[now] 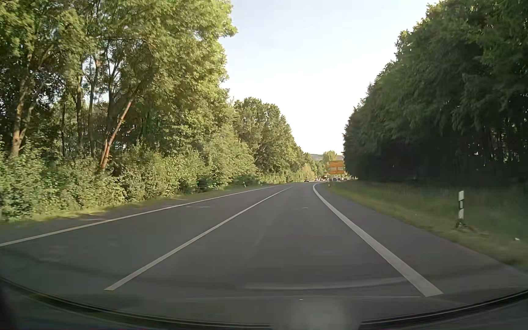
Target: Follow the waypoints while adhering to traffic rules and regulations
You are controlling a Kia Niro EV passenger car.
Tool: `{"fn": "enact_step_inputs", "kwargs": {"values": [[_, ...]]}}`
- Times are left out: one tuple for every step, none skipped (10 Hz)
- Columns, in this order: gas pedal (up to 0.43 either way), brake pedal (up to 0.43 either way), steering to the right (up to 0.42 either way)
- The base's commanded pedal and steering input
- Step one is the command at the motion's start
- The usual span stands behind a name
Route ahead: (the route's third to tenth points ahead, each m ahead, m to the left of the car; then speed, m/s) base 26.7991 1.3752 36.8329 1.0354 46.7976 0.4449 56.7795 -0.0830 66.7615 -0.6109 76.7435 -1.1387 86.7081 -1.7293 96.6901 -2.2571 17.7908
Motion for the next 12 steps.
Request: {"fn": "enact_step_inputs", "kwargs": {"values": [[0.157,0.006,0.006],[0.157,0.006,0.006],[0.157,0.006,0.006],[0.169,0.006,0.006],[0.169,0.006,0.006],[0.169,0.006,0.007],[0.169,0.006,0.007],[0.169,0.006,0.008],[0.169,0.006,0.008],[0.169,0.006,0.008],[0.169,0.006,0.008],[0.169,0.006,0.008]]}}
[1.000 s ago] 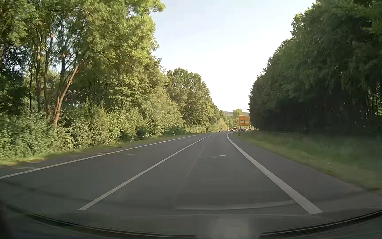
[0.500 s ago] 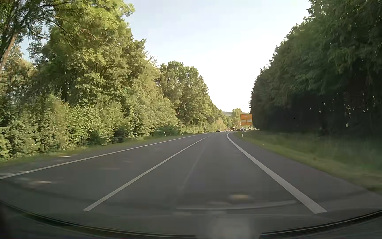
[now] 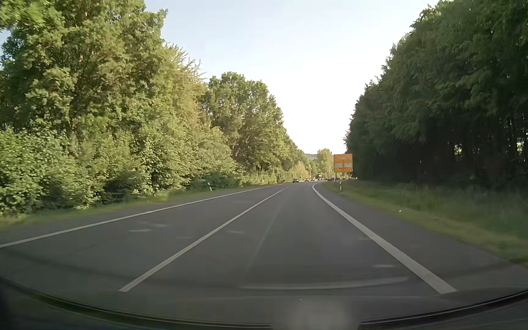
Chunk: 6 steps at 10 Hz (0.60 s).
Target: Follow the waypoints while adhering to traffic rules and regulations
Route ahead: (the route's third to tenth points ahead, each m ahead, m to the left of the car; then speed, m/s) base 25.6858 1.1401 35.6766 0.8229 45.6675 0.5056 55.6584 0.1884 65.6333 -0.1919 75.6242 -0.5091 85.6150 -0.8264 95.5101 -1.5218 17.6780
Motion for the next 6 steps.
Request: {"fn": "enact_step_inputs", "kwargs": {"values": [[0.169,0.006,0.008],[0.169,0.006,0.008],[0.169,0.006,0.008],[0.169,0.006,0.008],[0.169,0.006,0.007],[0.169,0.006,0.008]]}}
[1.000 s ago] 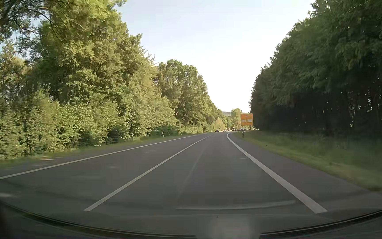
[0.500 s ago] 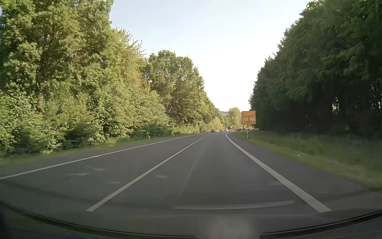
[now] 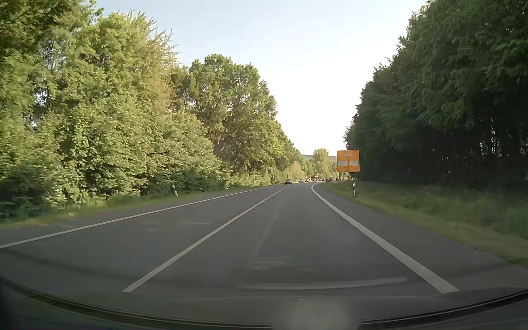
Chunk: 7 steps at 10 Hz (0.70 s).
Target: Follow the waypoints while adhering to traffic rules and regulations
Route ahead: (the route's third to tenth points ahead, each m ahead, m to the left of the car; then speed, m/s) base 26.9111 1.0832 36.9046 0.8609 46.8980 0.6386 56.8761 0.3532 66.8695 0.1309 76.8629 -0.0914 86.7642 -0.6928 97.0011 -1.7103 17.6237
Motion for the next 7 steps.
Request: {"fn": "enact_step_inputs", "kwargs": {"values": [[0.169,0.006,0.007],[0.169,0.006,0.007],[0.169,0.006,0.007],[0.169,0.006,0.007],[0.169,0.006,0.007],[0.169,0.006,0.007],[0.169,0.006,0.007]]}}
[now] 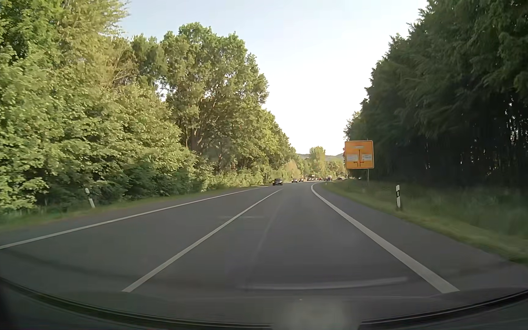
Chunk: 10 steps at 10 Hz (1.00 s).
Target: Follow the waypoints while adhering to traffic rules and regulations
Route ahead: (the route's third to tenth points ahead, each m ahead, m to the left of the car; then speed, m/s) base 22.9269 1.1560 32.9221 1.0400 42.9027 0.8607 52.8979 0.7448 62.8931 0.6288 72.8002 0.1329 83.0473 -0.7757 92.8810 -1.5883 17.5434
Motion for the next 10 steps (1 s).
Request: {"fn": "enact_step_inputs", "kwargs": {"values": [[0.169,0.006,0.007],[0.169,0.006,0.007],[0.169,0.006,0.007],[0.169,0.006,0.007],[0.169,0.006,0.007],[0.169,0.006,0.007],[0.169,0.006,0.007],[0.169,0.006,0.007],[0.169,0.006,0.007],[0.169,0.006,0.007]]}}
